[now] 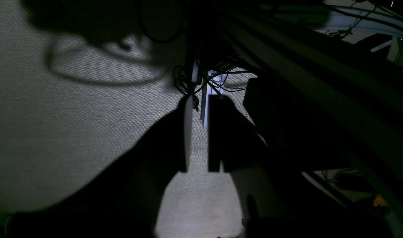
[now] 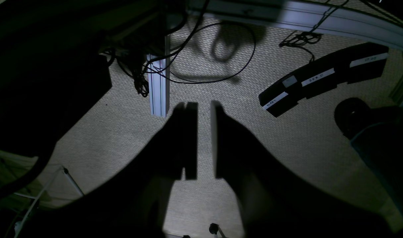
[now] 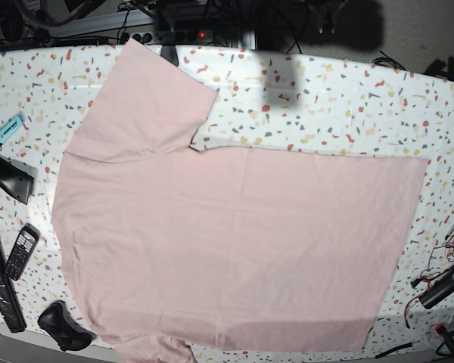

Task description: Fold the T-shirt properly

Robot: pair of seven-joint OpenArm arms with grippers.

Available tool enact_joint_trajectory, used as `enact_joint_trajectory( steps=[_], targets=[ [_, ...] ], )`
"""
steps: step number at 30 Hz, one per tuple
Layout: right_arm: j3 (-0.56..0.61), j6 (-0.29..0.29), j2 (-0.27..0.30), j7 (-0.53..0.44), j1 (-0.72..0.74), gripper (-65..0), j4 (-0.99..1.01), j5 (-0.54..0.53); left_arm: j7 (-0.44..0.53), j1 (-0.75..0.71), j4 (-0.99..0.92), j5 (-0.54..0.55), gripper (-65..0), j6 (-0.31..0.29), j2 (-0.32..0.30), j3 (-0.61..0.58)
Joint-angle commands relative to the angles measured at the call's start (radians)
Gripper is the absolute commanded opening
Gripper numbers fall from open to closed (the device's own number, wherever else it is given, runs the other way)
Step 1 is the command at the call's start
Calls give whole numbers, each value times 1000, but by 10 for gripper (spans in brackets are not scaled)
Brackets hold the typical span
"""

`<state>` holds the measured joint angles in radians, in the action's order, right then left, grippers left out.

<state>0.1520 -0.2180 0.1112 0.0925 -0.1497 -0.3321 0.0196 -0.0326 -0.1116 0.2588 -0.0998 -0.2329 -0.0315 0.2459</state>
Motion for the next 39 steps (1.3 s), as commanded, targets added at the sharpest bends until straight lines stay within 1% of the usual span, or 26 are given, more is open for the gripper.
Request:
enact_joint_trajectory(
  steps=[1, 8, 16, 22, 27, 39],
  targets=[
    [-1, -6, 5, -6, 0, -575, -6, -4, -2, -8, 6, 3, -565, -7, -2, -1],
    [-1, -6, 5, -7, 0, -575, -6, -4, -2, -9, 10, 3, -565, -7, -2, -1],
    [-1, -6, 5, -7, 0, -575, -11, -4, -2, -73, 111, 3, -565, -7, -2, -1],
    [-1, -6, 5, -6, -1, -575, -11, -4, -47, -82, 129, 3, -565, -7, -2, -1],
    [-1, -6, 5, -6, -3, -575, -13, -4, -50, -85, 129, 3, -565, -7, -2, -1],
    [-1, -6, 10, -6, -118, -575, -152, -4, -53, -92, 130, 2, -565, -7, -2, -1]
  ],
)
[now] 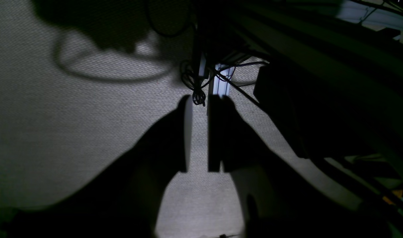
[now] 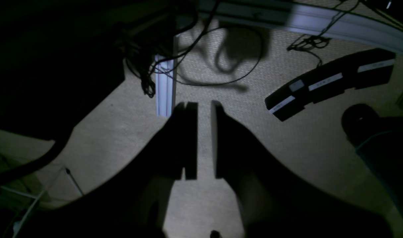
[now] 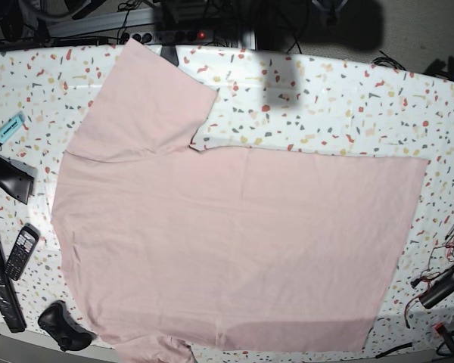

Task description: Fold the T-shirt properly

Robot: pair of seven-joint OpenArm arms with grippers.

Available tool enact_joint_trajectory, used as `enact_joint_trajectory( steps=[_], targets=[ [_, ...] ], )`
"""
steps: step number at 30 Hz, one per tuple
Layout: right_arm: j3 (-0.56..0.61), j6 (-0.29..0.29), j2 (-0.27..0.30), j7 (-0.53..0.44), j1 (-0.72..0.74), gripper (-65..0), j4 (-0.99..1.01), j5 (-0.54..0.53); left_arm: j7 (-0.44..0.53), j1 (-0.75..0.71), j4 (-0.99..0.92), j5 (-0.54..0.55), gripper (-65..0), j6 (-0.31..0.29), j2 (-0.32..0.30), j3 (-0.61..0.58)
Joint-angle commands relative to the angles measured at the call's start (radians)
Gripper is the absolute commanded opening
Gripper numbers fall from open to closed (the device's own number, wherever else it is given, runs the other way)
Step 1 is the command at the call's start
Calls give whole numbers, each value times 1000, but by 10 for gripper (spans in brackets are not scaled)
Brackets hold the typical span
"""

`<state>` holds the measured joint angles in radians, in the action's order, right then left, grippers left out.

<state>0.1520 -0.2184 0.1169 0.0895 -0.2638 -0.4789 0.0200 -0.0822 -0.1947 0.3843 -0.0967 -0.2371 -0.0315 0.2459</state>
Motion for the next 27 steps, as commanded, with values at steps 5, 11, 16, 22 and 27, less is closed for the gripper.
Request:
enact_joint_trajectory(
  steps=[5, 11, 16, 22, 27],
  targets=[
    [-1, -5, 38, 6, -77, -575, -88, -5, -3, -77, 84, -8, -565, -3, -3, -1],
    [-1, -6, 117, 29, -214, -575, -293, -130, -1, -221, 320, -6, -565, -3, -3, -1],
    [-1, -13, 183, 92, -334, -575, -518, -133, -48, -319, 515, -6, -565, -3, -9, -20],
    [-2, -13, 296, 218, -476, -575, -817, -231, -85, -433, 704, -3, -565, -2, -90, -166],
    [-39, -13, 388, 279, -610, -575, -1066, -267, -131, -528, 868, -2, -565, -2, -158, -202]
  ],
)
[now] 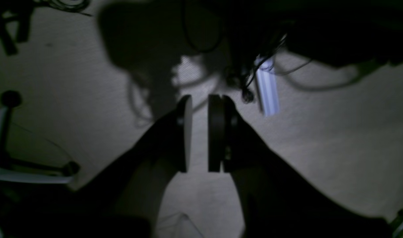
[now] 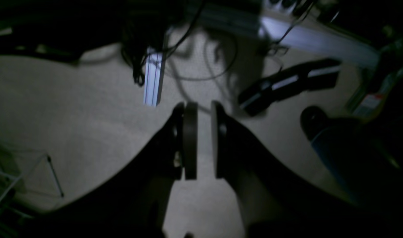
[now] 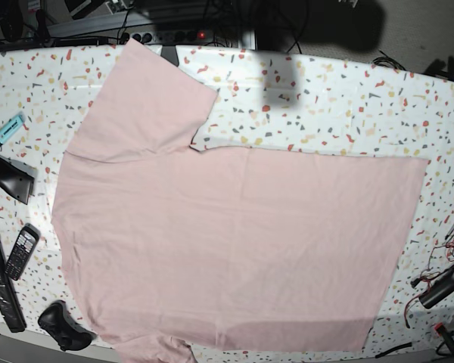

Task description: Fold the T-shirt properly

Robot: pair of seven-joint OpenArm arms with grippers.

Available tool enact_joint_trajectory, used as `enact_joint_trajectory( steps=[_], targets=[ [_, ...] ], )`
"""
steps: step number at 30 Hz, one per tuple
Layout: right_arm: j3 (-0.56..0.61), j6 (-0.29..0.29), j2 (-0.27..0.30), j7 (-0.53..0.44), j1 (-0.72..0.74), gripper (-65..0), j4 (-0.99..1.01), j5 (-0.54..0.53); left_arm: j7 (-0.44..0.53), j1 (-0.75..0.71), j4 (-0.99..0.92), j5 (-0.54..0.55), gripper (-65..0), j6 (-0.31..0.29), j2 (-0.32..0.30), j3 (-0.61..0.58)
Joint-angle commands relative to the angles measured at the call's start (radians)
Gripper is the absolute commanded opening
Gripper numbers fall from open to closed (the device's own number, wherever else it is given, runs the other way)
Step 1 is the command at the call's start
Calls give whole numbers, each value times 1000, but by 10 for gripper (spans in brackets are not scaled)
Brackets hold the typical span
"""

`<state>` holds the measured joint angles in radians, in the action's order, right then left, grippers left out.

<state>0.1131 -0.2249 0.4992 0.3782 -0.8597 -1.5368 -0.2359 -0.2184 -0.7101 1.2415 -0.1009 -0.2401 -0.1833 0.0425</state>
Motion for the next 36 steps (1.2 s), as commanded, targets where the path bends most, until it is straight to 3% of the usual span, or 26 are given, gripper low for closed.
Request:
enact_joint_trajectory(
  steps=[1, 8, 14, 22, 27, 29, 33, 36],
  targets=[
    [-17, -6, 19, -10, -43, -575, -54, -11, 2, -32, 46, 2, -565, 1, -20, 2],
    [-163, -11, 81, 66, -213, -576, -371, -11, -91, -148, 327, 5, -565, 1, -114, 3],
    [-305, -39, 127, 93, -274, -576, -580, -6, -176, -185, 547, -17, -565, 2, -230, 3],
    [-465, -52, 190, 98, -268, -575, -709, 1, -182, -169, 790, -267, -562, 4, -388, 2],
    [-499, -52, 213, 115, -268, -573, -738, 81, -158, -90, 803, -284, -457, 4, -487, 2],
    [-499, -52, 213, 118, -268, -537, -738, 118, -105, -52, 791, -284, -428, 3, -528, 2],
    [-499, -51, 212, 118, -268, -440, -738, 166, -3, 37, 738, -273, -428, -58, -592, 1],
    [-499, -51, 213, 107, -262, -423, -738, 216, 21, 131, 656, -254, -428, -74, -616, 0]
  ],
)
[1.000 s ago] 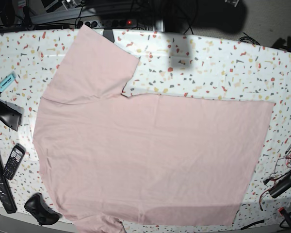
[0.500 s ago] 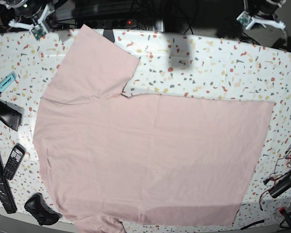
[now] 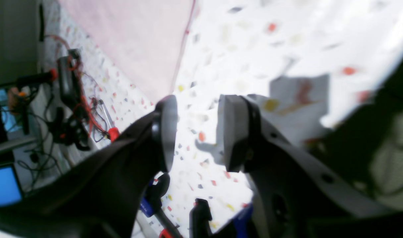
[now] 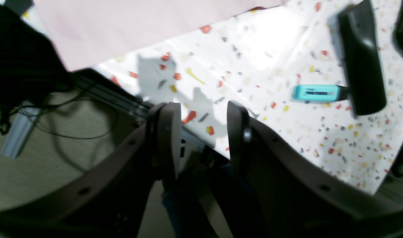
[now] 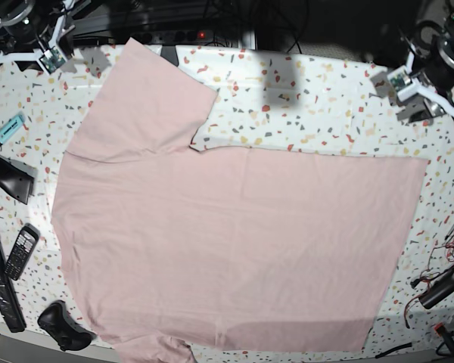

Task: Fold the T-shirt properly
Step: 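Move right gripper to the shirt shoulder and left gripper to the hem corner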

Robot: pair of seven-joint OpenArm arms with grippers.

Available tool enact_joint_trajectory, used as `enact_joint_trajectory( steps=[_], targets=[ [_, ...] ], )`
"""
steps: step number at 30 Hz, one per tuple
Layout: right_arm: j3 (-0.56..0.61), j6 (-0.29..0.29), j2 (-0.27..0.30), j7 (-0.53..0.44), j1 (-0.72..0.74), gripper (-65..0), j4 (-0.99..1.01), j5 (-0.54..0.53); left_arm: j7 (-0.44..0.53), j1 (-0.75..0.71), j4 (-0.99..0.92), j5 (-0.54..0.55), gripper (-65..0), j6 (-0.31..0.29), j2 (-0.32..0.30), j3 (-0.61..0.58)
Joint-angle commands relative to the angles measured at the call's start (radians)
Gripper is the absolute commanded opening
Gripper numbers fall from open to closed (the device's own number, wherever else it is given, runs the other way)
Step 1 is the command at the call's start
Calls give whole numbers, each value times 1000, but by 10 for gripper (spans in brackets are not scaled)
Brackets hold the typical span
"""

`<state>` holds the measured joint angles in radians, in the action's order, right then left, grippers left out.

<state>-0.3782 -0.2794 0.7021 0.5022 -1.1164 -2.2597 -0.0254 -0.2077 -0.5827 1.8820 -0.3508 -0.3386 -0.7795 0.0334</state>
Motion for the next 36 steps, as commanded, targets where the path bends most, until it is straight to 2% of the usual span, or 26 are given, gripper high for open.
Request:
enact_joint_trajectory(
  steps=[1, 5, 8, 13, 18, 23, 32, 36],
  targets=[
    [-8, 3, 10, -23, 6, -423, -15, 9, 14, 37, -17, -3, -428, 23, -24, 9],
    [-8, 3, 10, -34, 80, -423, -15, -2, 43, 160, -146, 34, -428, 2, -25, 0],
    [-8, 3, 10, -34, 134, -423, -15, -11, 47, 257, -231, 38, -428, 1, -33, -50],
    [-8, 3, 10, -31, 158, -423, -15, -11, 47, 428, -367, 37, -428, 1, -79, -230],
    [-8, 3, 9, -19, 158, -423, -15, -3, 45, 568, -496, 36, -428, 1, -80, -381],
    [-8, 3, 5, -4, 158, -423, -15, -3, 50, 666, -607, -8, -428, 2, -80, -504],
    [-8, 3, 4, -3, 158, -423, -15, -3, 109, 746, -695, -8, -428, 4, -78, -553],
    [-8, 3, 5, -3, 158, -423, -15, -3, 107, 752, -724, -9, -428, 3, -48, -553]
  ],
)
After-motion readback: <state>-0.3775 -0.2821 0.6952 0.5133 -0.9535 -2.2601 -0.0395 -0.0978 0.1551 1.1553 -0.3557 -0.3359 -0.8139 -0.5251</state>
